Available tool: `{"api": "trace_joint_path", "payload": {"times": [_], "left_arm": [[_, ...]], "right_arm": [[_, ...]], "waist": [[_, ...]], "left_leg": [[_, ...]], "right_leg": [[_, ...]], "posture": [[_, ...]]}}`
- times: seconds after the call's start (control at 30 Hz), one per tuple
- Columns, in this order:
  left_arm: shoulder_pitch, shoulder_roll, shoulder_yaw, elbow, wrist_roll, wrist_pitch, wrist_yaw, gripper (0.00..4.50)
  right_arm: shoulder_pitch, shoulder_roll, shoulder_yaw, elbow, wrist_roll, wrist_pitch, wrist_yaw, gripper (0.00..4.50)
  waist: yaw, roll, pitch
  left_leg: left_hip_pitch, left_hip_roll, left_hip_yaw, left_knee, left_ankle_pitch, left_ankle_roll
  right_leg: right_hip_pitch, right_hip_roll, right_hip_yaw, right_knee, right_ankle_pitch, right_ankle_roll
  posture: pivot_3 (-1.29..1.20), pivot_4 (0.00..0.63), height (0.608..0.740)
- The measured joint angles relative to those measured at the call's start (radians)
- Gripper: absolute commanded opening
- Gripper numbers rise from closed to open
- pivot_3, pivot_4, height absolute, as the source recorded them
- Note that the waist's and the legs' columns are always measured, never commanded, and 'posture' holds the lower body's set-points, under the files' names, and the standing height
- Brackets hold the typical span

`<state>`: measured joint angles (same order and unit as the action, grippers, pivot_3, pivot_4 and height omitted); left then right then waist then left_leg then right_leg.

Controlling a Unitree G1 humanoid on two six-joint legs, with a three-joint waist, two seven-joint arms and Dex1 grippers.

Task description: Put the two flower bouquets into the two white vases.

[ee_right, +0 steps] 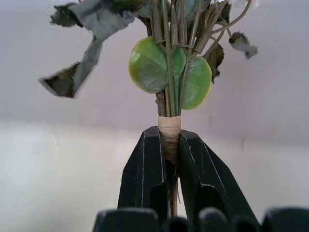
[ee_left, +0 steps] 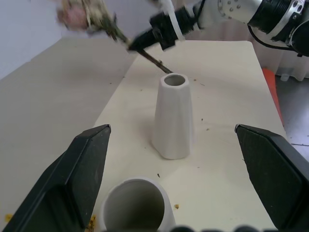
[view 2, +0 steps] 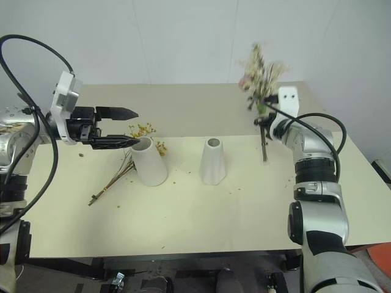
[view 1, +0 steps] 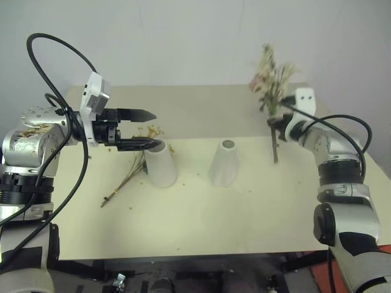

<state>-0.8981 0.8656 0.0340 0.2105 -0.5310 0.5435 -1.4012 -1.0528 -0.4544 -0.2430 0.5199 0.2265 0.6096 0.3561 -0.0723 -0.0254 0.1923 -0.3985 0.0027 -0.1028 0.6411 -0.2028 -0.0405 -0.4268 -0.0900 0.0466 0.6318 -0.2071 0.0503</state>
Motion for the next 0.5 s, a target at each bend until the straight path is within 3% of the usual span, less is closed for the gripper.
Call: {"api": "trace_joint_path", "payload": {"times": [0.1, 0.23, 0.5], "left_arm": [[0.000, 0.000, -0.001, 0.002, 0.001, 0.000, -0.015, 4.50], [0.000, -0.002, -0.002, 0.001, 0.002, -0.001, -0.025, 4.50], [0.005, 0.000, -0.002, -0.014, 0.002, 0.000, -0.024, 4.50]], "right_arm": [[0.086, 0.081, -0.052, -0.148, 0.076, -0.157, 0.025, 0.19], [0.093, 0.167, -0.115, -0.280, 0.235, -0.161, 0.054, 0.19], [0.181, 0.215, -0.020, -0.493, 0.348, -0.160, 0.156, 0.19]], "waist": [[0.001, 0.000, 0.000], [0.001, 0.001, 0.001], [0.002, 0.001, 0.001]], "left_leg": [[0.000, 0.000, 0.000, 0.000, 0.000, 0.000], [0.000, 0.000, -0.001, 0.000, 0.000, 0.000], [0.001, 0.000, -0.001, 0.000, 0.000, 0.000]], "right_leg": [[0.000, 0.000, 0.000, 0.000, 0.000, 0.000], [0.000, 0.000, 0.000, 0.001, 0.001, 0.000], [0.001, 0.000, 0.000, 0.001, 0.001, 0.000]], "posture": [[0.00, 0.150, 0.740], [0.00, 0.150, 0.740], [0.00, 0.150, 0.740]]}}
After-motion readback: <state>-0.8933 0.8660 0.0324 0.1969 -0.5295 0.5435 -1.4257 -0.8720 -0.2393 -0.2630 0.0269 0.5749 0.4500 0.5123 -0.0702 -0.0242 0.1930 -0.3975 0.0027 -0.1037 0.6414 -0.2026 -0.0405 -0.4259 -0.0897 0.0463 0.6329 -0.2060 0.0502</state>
